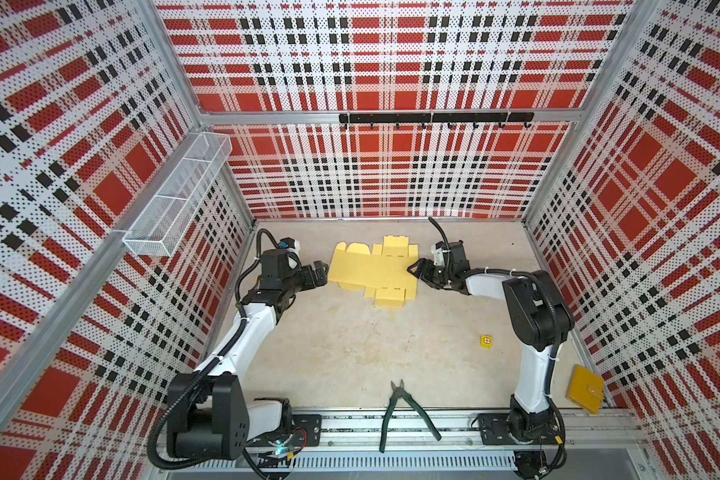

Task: Fold the paper box
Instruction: 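Grasp the edge of the yellow blank nearest the right gripper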

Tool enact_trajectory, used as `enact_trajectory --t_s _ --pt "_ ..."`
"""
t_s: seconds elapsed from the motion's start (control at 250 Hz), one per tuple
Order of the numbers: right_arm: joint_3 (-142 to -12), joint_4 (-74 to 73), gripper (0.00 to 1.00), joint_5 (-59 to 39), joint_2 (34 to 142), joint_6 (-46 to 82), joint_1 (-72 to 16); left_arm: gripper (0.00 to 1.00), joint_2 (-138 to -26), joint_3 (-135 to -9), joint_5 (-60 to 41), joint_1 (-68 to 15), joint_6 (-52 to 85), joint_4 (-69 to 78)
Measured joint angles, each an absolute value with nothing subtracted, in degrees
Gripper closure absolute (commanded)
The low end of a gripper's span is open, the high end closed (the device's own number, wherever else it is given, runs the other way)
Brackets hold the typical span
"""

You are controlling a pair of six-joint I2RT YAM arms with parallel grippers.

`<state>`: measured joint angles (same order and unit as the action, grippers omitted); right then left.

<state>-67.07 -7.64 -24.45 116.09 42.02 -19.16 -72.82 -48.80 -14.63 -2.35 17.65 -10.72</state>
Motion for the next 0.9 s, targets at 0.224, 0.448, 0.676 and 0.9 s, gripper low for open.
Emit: enact_trajectory --t_s 0.224,0.448,0.676,0.9 --pt "-68.29 -9.43 0.51 -26.48 118.89 43.57 -19.16 0.0 -72.82 -48.82 -14.92 -2.35 18.2 -10.74" --pt "-68.47 -10.98 0.8 -27.88 119.0 44.49 -18.87 0.0 -73.45 -49.04 -15.07 -2.28 18.24 -10.74" --pt "-67.94 -11.86 0.97 -29.52 118.96 43.72 -18.17 0.0 -73.78 -49.25 -15.16 -2.15 18.26 -10.79" --pt "-67.4 -5.8 1.0 -32.8 116.92 36.71 -16.25 0.0 -73.95 -50.98 -15.53 -1.69 17.67 -11.81"
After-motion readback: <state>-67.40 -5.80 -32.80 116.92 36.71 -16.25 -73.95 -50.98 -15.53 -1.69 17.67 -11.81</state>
